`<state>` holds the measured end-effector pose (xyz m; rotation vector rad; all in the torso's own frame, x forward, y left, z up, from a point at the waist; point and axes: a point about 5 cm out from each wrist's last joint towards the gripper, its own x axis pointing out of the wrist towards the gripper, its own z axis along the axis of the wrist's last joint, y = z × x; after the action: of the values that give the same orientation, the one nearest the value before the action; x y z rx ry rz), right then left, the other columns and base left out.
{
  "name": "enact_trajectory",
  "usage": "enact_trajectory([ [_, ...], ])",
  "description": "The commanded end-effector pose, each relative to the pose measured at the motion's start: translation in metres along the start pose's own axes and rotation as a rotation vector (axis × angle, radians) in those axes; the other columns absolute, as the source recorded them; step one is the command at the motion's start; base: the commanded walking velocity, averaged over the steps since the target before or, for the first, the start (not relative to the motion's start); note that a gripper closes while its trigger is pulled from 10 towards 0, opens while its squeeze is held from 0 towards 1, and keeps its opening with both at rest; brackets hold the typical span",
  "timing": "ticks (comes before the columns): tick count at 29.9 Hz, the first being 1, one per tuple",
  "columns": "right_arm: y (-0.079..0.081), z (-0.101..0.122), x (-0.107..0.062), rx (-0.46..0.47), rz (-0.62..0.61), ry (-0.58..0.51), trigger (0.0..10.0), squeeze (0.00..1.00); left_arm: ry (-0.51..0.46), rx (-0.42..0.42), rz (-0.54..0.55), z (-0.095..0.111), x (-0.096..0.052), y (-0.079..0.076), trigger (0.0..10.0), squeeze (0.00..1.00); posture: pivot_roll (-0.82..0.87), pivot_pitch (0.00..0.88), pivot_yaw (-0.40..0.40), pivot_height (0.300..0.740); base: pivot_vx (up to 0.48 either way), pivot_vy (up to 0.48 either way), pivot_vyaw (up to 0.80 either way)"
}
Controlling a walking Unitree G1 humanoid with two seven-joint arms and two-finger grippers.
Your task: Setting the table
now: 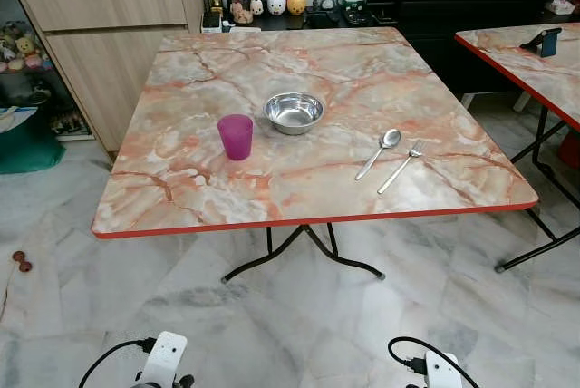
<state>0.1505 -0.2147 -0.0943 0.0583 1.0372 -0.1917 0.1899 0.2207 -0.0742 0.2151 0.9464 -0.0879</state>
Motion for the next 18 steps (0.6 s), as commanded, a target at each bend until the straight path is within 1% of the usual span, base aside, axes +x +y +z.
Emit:
enact_trajectory([
  [1, 0.0, -0.001, 0.0, 0.017, -0.004, 0.0, 10.0, 0.0, 0.006, -0.043, 0.018, -0.004, -0.001, 0.003, 10.0, 0.0, 0.03, 0.0, -0.006, 0.74, 0.0, 0.0, 0.0],
  [4, 0.0, -0.002, 0.0, 0.018, -0.004, -0.002, 10.0, 0.0, 0.021, -0.106, 0.053, -0.01, -0.003, 0.01, 10.0, 0.0, 0.03, 0.0, -0.003, 0.74, 0.0, 0.0, 0.0],
  [7, 0.0, -0.002, 0.0, 0.018, -0.004, -0.002, 10.0, 0.0, 0.022, -0.133, 0.065, -0.012, -0.004, 0.013, 10.0, 0.0, 0.03, 0.0, -0.003, 0.74, 0.0, 0.0, 0.0],
  [11, 0.0, -0.003, -0.001, 0.014, -0.002, -0.001, 10.0, 0.0, 0.017, -0.149, 0.073, -0.011, -0.005, 0.017, 10.0, 0.0, 0.03, 0.0, -0.005, 0.74, 0.0, 0.0, 0.0],
  [18, 0.0, -0.004, -0.001, 0.012, 0.0, 0.002, 10.0, 0.0, 0.018, -0.157, 0.066, -0.015, -0.005, 0.013, 10.0, 0.0, 0.03, 0.0, -0.005, 0.74, 0.0, 0.0, 0.0],
])
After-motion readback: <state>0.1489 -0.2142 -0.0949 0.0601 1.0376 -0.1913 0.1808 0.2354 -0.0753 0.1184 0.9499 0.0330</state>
